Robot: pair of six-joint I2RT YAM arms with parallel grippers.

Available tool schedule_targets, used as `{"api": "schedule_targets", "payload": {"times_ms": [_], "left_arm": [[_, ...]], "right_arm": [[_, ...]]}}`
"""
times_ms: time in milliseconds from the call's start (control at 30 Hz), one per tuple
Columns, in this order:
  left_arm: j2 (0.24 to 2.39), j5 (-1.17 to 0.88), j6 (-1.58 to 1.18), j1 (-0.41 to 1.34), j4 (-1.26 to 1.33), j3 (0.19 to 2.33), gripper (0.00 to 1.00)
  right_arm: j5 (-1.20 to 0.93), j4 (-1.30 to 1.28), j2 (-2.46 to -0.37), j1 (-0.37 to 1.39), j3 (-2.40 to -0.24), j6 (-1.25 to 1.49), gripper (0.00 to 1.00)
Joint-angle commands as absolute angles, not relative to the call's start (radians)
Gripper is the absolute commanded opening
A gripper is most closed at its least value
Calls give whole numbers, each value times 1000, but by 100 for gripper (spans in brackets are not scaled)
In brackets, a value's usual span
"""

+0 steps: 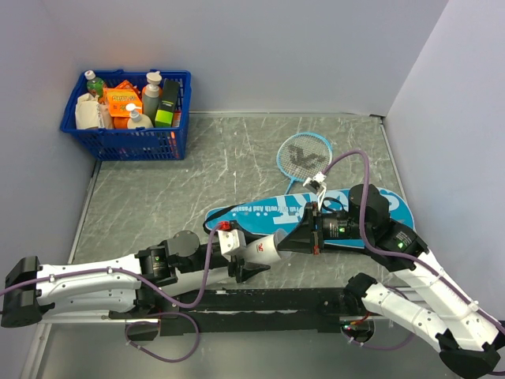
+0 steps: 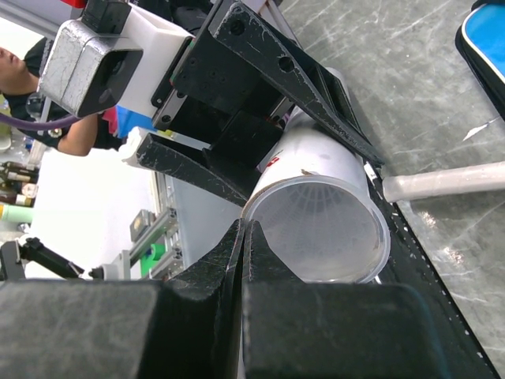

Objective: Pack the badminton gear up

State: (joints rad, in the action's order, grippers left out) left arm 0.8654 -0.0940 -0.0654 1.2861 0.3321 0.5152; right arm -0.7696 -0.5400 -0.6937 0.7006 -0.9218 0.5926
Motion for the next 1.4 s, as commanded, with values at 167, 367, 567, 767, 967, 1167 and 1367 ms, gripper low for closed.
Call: {"api": "schedule_targets", "payload": {"times_ms": [167, 367, 567, 767, 967, 1167, 1367], "left_arm": [[856, -95, -160, 1289, 420, 511, 1], [851, -91, -155, 1289, 416, 509, 1], [841, -80, -153, 1289, 410, 506, 1], [830, -68, -146, 1289, 407, 505, 1], [827, -63, -149, 1289, 407, 503, 1], [827, -64, -147, 1289, 408, 503, 1], [828, -64, -147, 1289, 407, 505, 1]], "right_arm": [[-805, -462, -686, 715, -905, 626, 0], [-802, -457, -695, 727, -900, 629, 0], [-801, -457, -687, 739, -897, 632, 0], [-787, -466, -678, 750, -879, 637, 0], [-770, -471, -680, 770, -865, 640, 0], [-767, -456, -680, 784, -862, 650, 0], [-761, -414, -703, 819, -858, 669, 18]]}}
